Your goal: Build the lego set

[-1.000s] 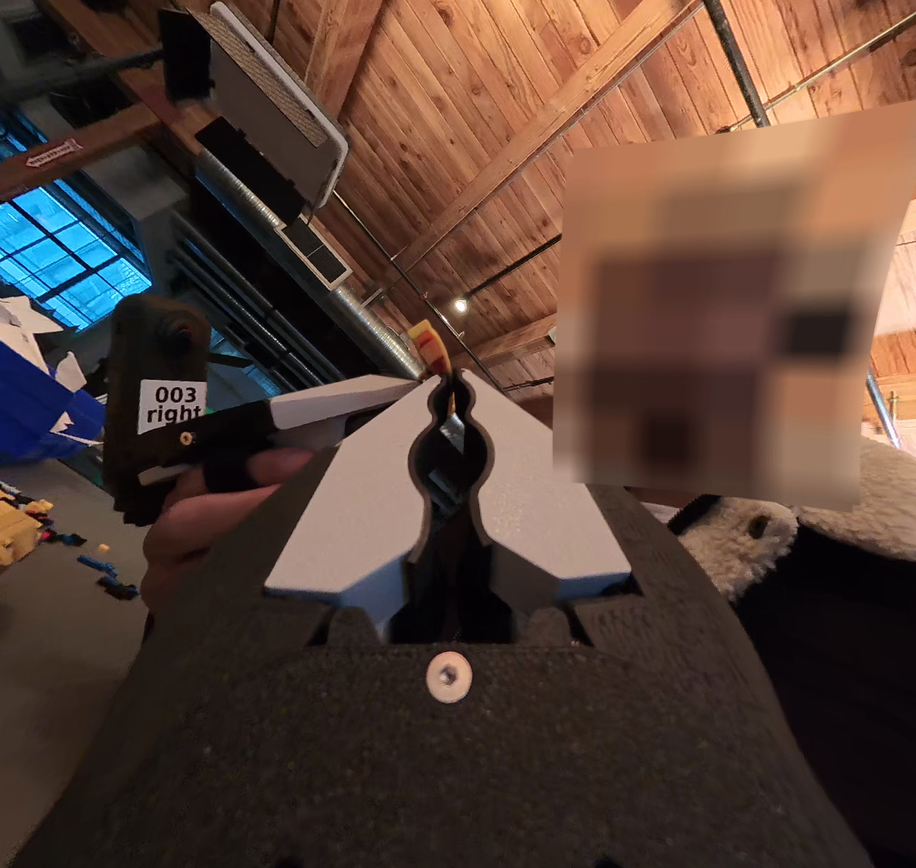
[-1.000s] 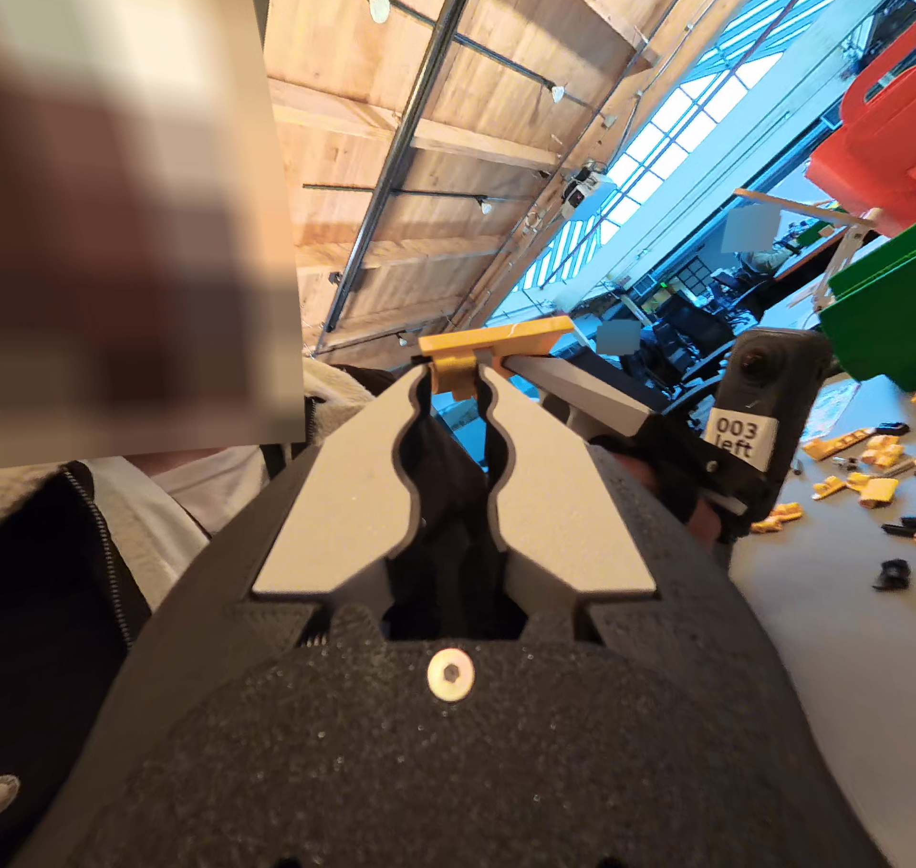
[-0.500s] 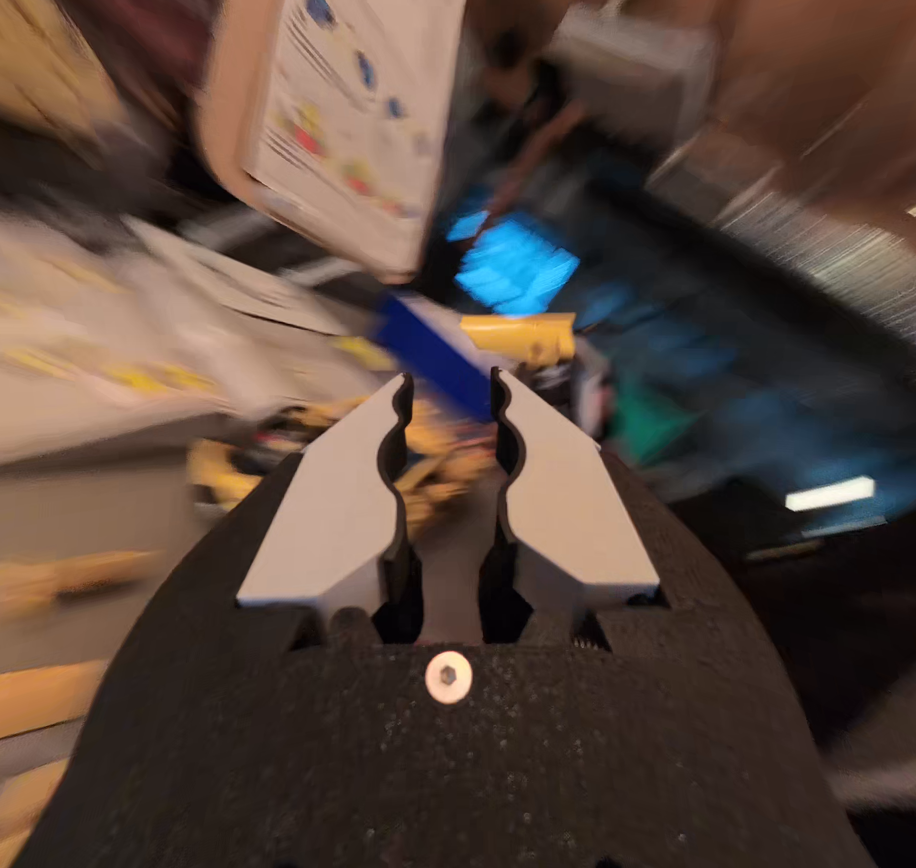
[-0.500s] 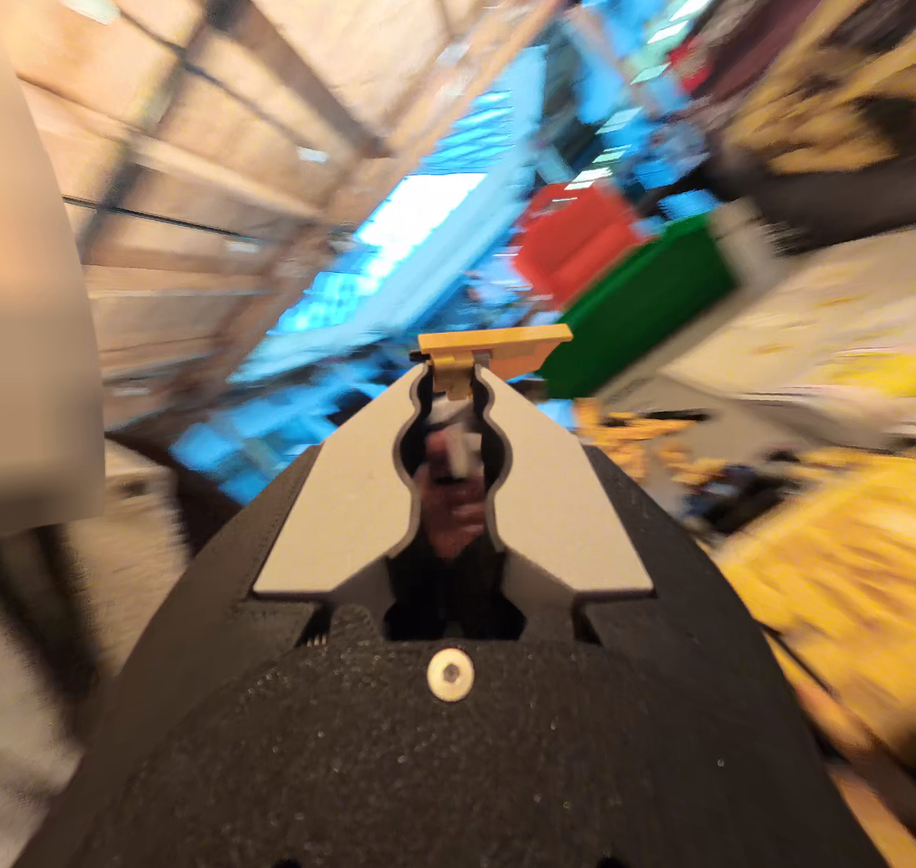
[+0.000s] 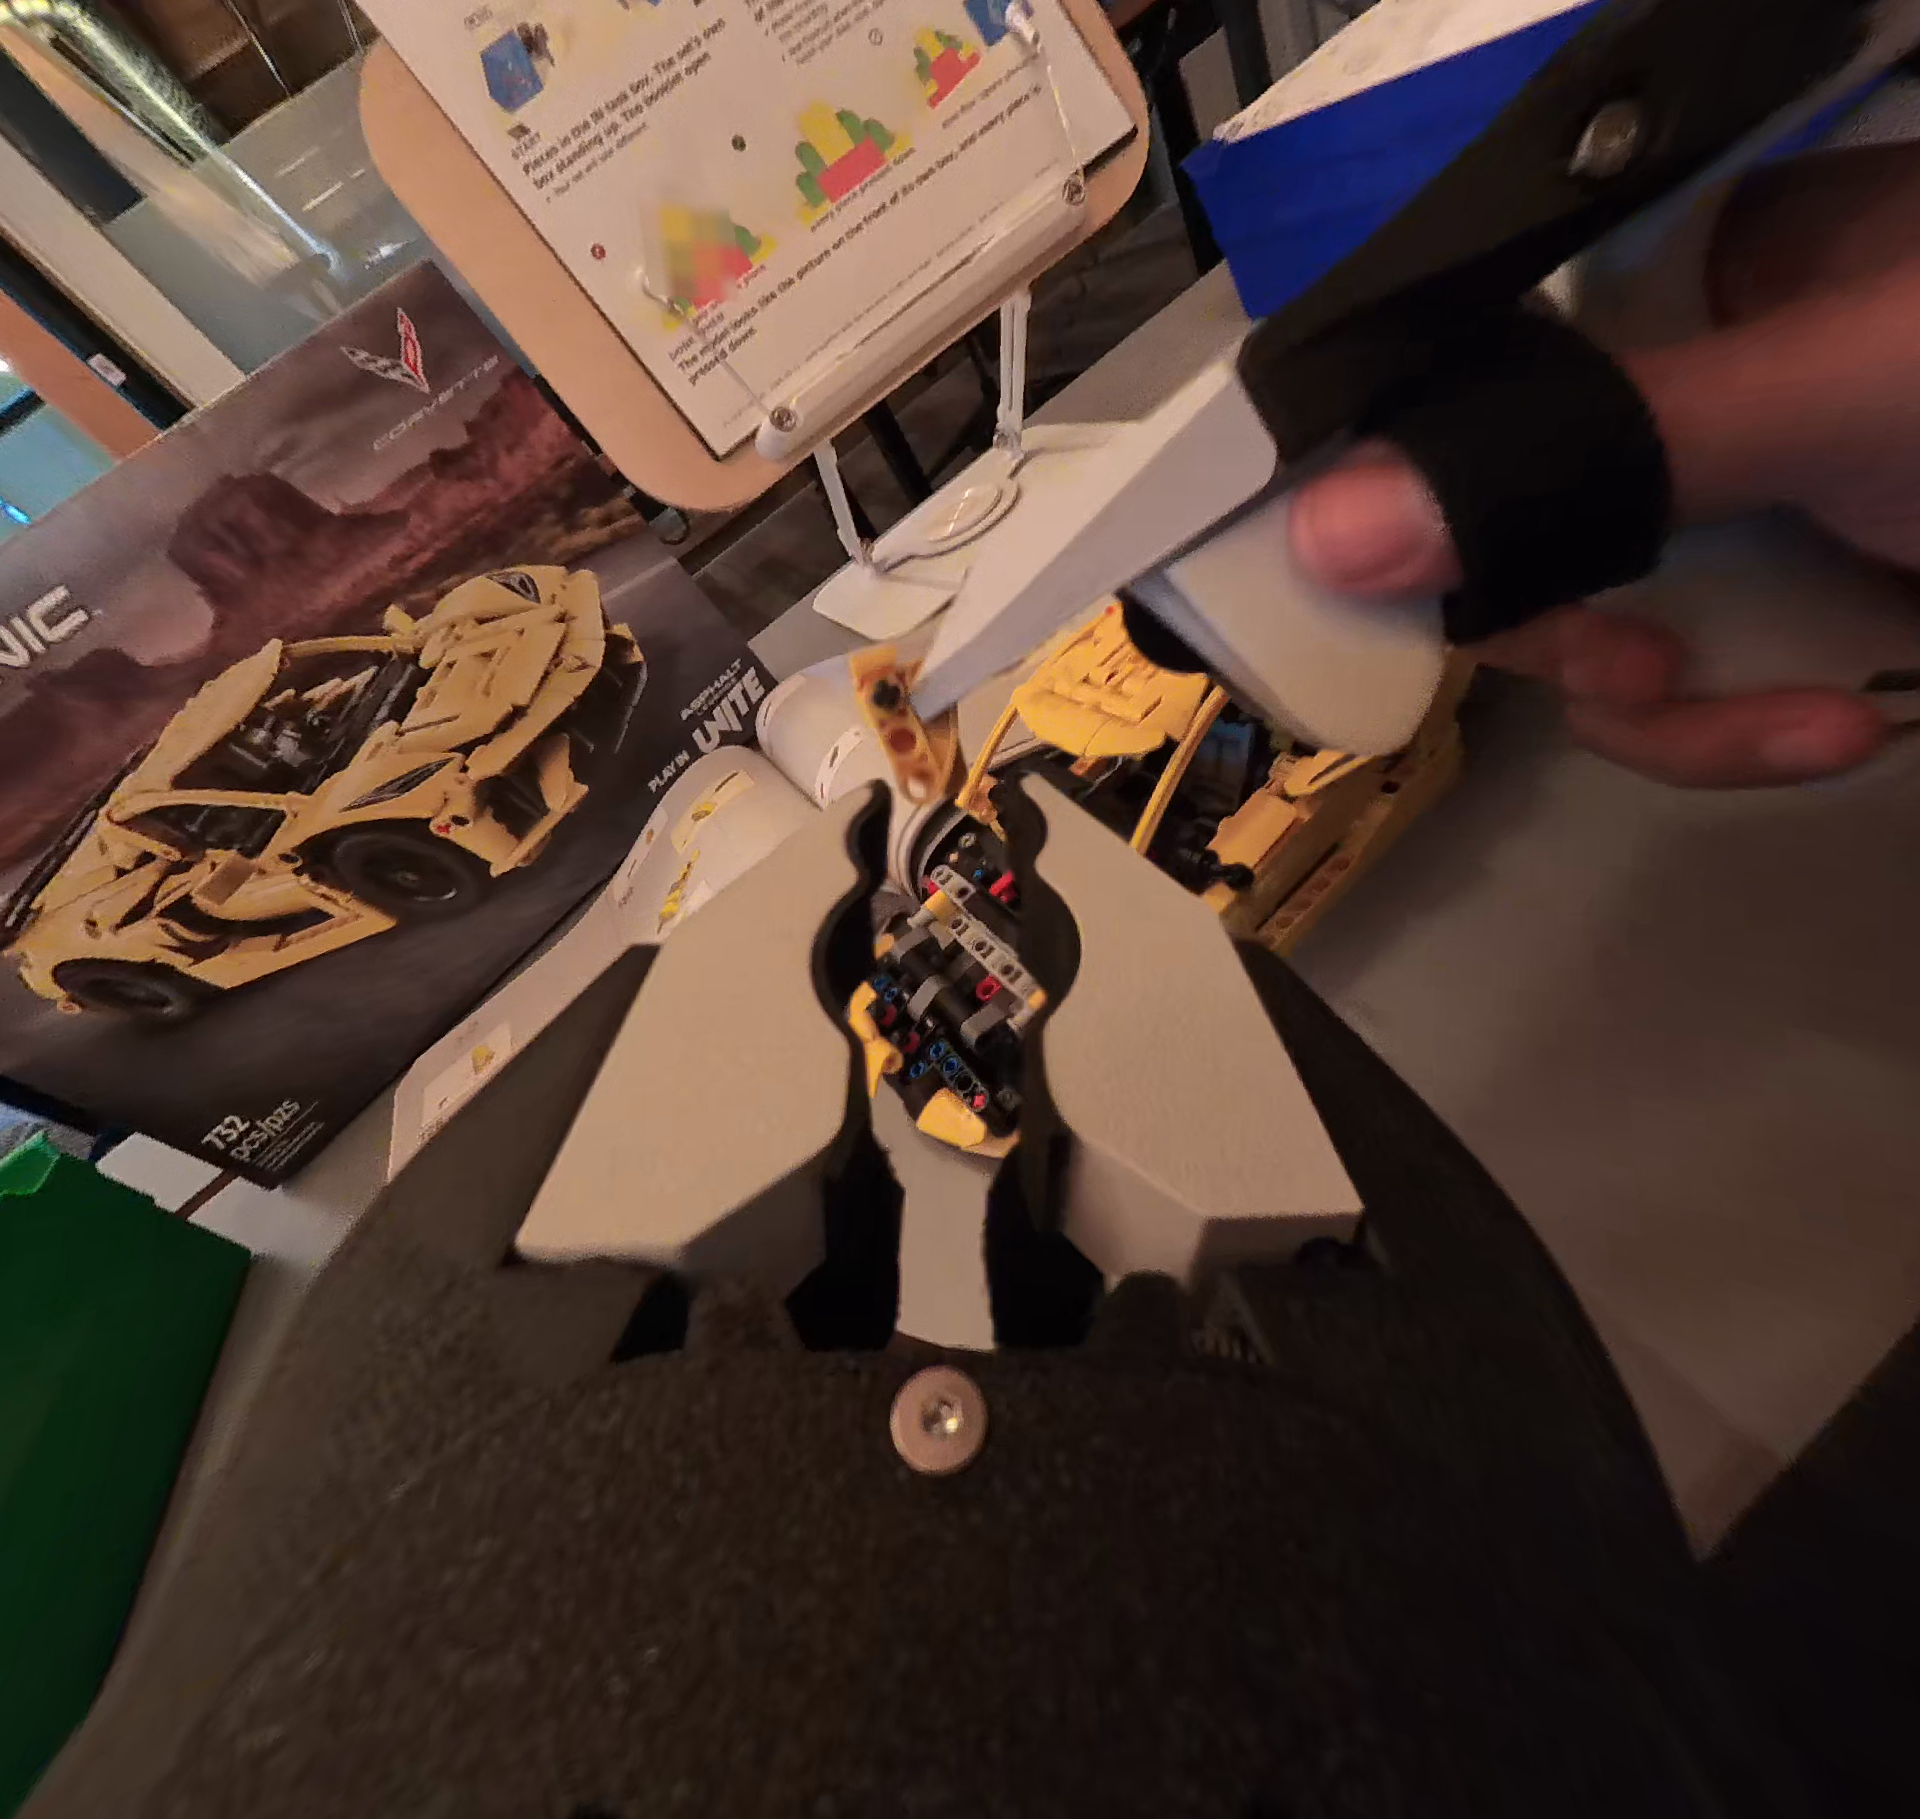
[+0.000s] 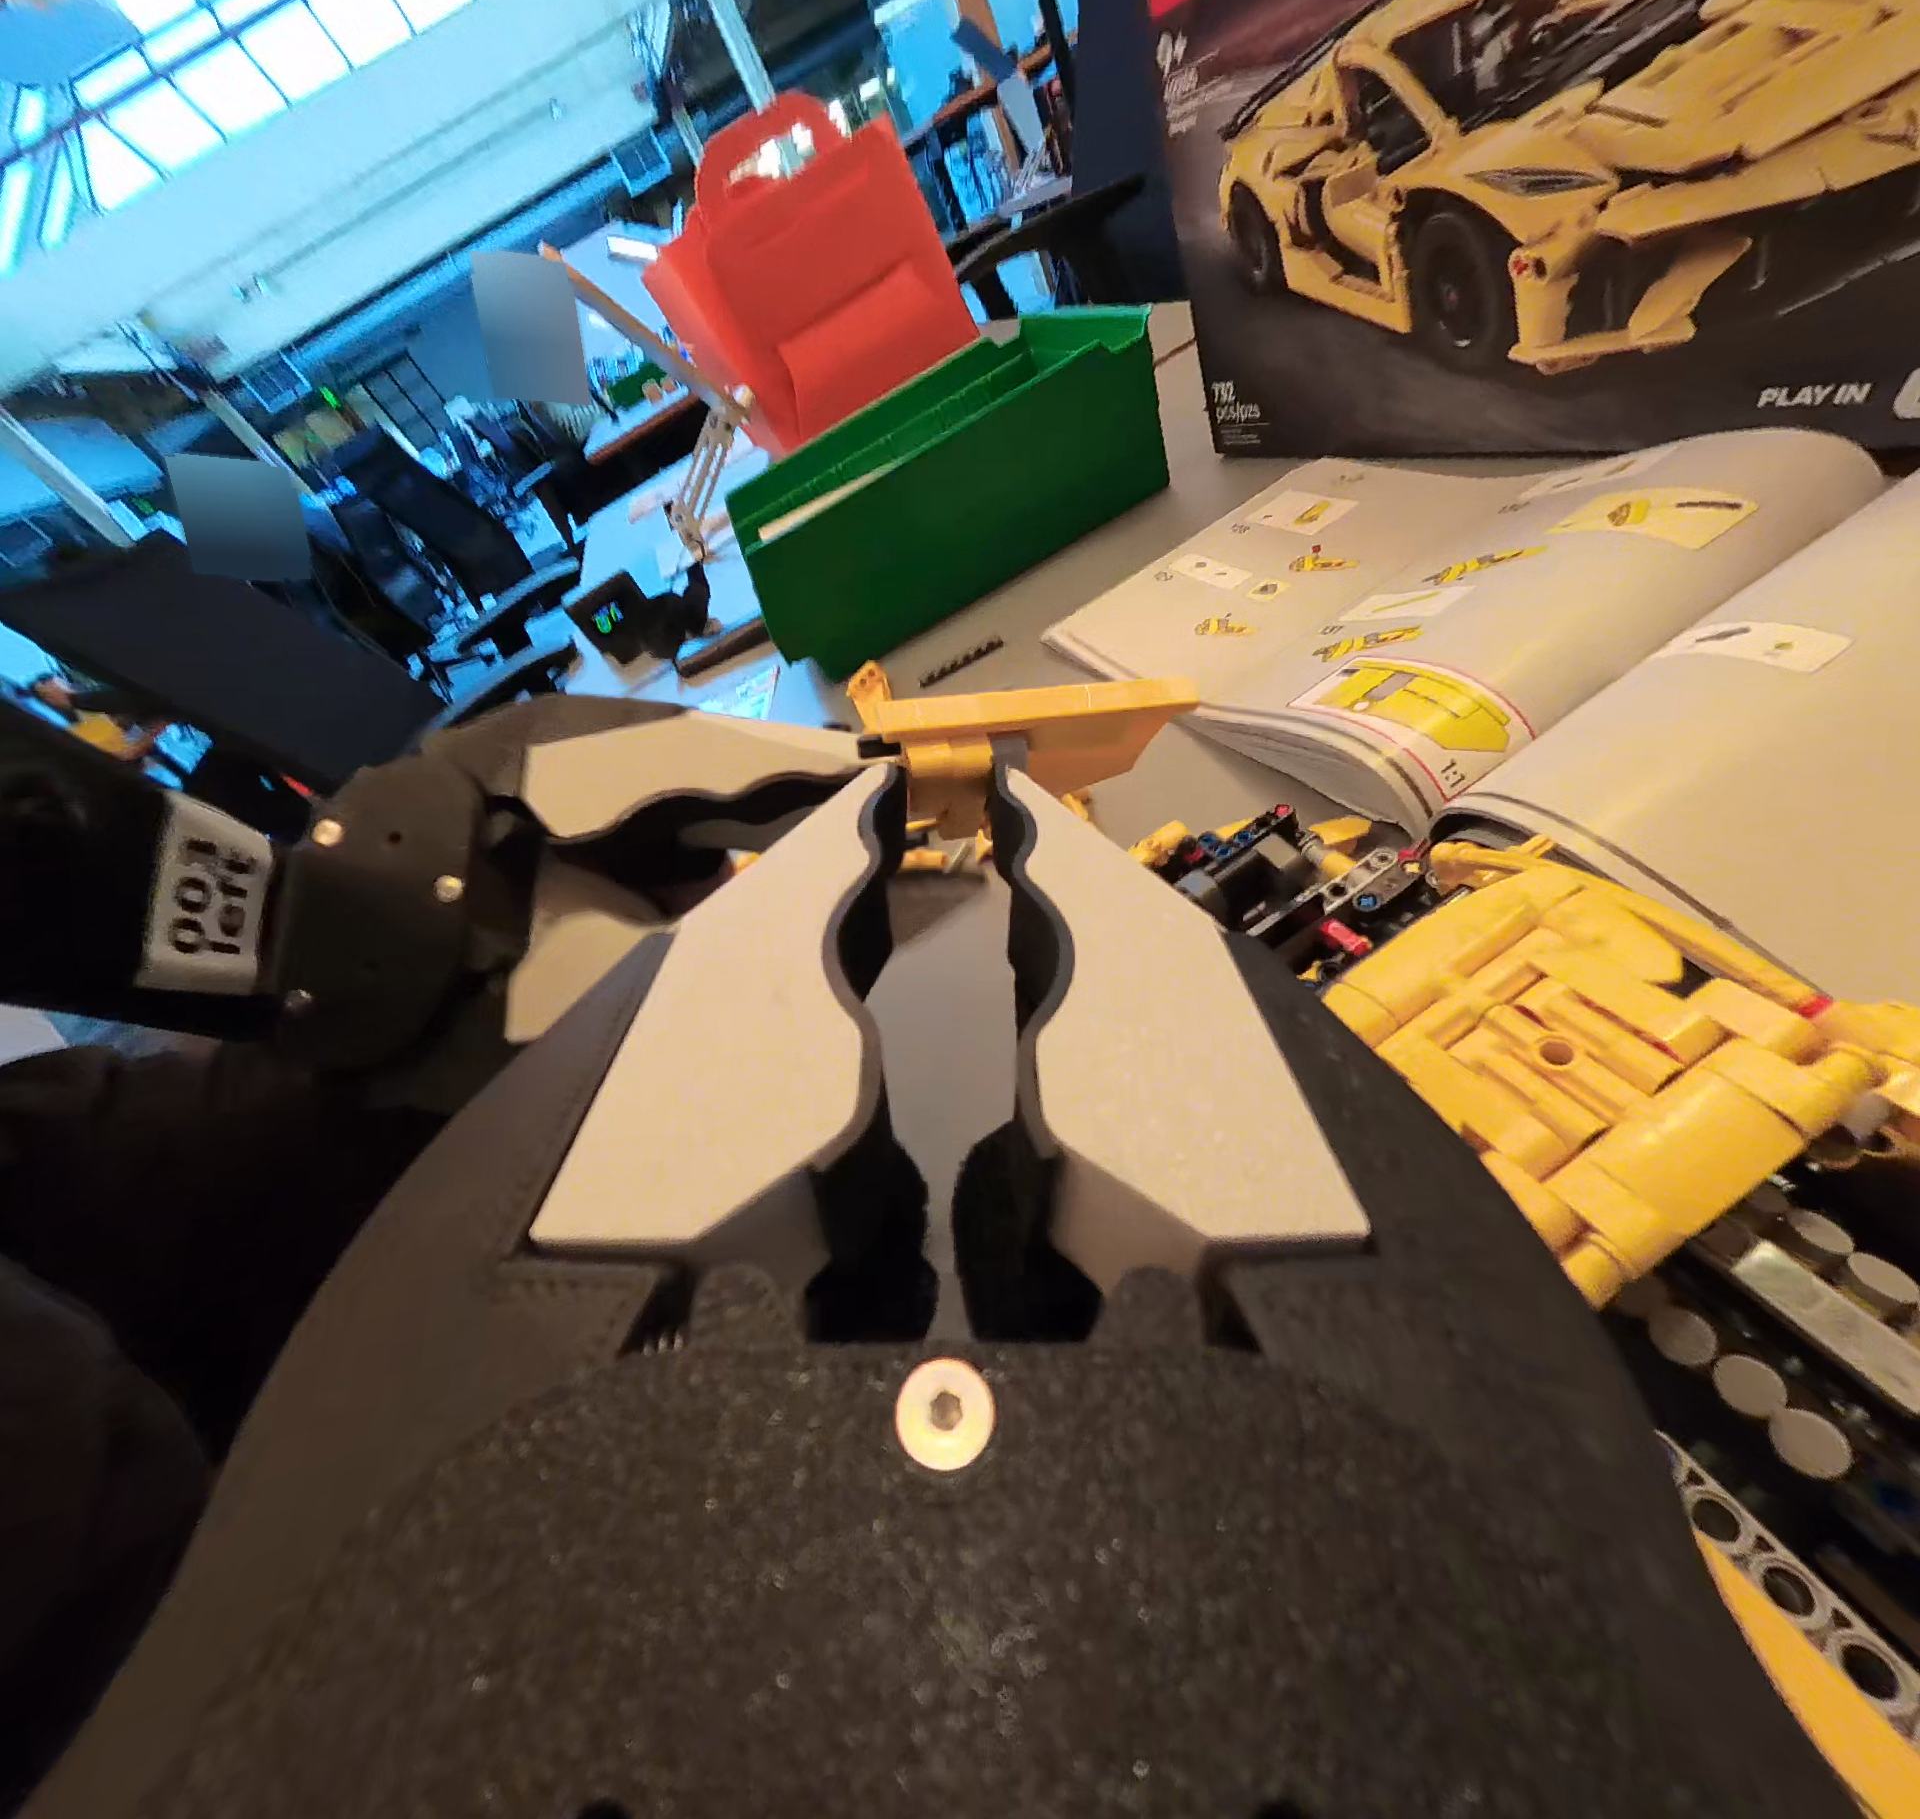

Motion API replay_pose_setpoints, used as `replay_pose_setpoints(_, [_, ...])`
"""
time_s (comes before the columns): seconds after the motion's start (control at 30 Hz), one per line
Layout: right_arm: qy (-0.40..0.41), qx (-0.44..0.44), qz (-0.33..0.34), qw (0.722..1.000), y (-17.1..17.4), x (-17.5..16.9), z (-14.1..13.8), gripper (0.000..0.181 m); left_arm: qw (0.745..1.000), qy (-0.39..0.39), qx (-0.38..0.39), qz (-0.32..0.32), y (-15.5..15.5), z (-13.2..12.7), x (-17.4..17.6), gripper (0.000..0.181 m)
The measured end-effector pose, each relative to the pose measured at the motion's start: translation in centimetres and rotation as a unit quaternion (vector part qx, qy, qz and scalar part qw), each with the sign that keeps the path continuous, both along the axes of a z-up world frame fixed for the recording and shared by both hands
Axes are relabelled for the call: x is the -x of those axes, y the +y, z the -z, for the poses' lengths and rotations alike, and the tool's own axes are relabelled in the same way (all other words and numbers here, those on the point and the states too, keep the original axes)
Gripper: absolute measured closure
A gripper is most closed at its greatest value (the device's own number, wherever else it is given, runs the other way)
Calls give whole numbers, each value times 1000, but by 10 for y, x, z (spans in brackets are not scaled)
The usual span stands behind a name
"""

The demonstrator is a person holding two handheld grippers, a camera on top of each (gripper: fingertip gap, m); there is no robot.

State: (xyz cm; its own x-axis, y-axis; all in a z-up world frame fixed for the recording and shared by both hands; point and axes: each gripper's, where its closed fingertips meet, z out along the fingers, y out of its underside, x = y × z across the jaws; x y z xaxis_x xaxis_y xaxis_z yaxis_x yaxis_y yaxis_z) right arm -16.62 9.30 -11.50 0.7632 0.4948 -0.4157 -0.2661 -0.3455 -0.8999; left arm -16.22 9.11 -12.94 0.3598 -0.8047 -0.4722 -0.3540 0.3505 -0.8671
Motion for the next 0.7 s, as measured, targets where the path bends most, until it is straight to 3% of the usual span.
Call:
replay_pose_setpoints(0.3, [25, 9, -18, 1000, 1, 5, 2, 166, 1000, -13, 4, 2, 0, -3, 4, 169])
replay_pose_setpoints(0.4, [42, 9, -29, 999, -1, 5, 0, 160, 997, -41, 55, 19, 1, -6, 5, 170])
replay_pose_setpoints(0.5, [44, -18, -18, 999, -2, -7, -10, 154, 981, -96, 157, 58, 2, -11, 9, 169])
replay_pose_setpoints(0.6, [58, -45, 10, 997, -5, -29, -22, 155, 909, -215, 320, 160, -3, -33, 22, 169])
replay_pose_setpoints(0.7, [69, -36, 28, 997, -5, -45, -19, 156, 786, -299, 460, 285, -10, -56, 40, 169])
